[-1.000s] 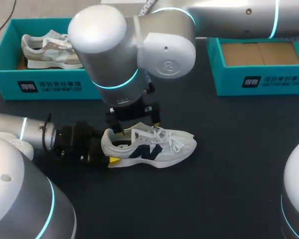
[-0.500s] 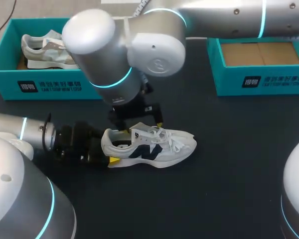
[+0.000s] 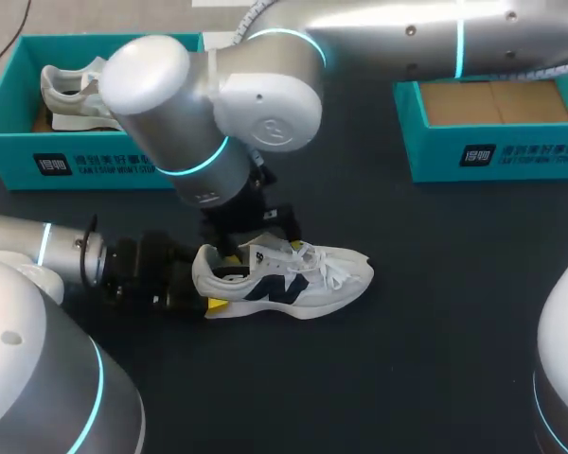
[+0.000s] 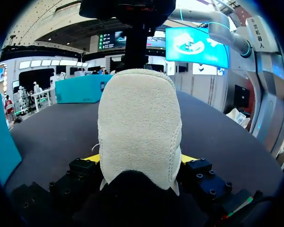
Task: Take the shoe out of the shoebox, open the shoe tongue, remove and reinsert the insole, then place the shoe into the shoebox
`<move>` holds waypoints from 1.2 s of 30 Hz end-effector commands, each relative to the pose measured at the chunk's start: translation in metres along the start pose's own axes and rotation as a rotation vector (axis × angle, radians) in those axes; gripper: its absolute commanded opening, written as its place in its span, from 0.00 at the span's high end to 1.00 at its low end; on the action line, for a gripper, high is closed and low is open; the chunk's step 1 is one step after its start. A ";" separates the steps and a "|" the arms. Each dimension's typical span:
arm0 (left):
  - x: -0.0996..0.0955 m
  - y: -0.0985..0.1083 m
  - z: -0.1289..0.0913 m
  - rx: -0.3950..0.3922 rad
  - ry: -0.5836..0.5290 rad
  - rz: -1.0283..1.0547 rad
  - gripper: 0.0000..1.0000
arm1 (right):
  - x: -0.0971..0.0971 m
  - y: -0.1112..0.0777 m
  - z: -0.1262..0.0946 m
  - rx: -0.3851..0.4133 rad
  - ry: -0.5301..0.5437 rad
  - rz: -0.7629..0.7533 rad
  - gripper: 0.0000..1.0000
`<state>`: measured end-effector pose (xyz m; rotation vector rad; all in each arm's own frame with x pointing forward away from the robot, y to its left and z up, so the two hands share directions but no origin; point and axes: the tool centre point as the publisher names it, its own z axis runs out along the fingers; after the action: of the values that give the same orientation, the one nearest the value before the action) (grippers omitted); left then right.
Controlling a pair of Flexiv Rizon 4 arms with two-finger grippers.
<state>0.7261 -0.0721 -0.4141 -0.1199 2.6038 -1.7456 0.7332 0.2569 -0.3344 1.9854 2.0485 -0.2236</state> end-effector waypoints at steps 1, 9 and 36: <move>0.001 0.001 0.000 -0.002 0.000 -0.001 1.00 | 0.014 -0.010 0.005 -0.011 -0.072 0.070 0.00; 0.001 0.001 0.000 -0.002 0.000 -0.001 1.00 | 0.010 -0.014 0.016 -0.009 -0.203 0.095 0.00; 0.001 0.001 0.000 -0.002 0.000 -0.001 1.00 | -0.042 -0.015 -0.013 -0.035 -0.288 0.237 0.93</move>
<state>0.7260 -0.0722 -0.4141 -0.1198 2.6038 -1.7457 0.7266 0.2245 -0.3182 1.7907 1.8912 -0.5430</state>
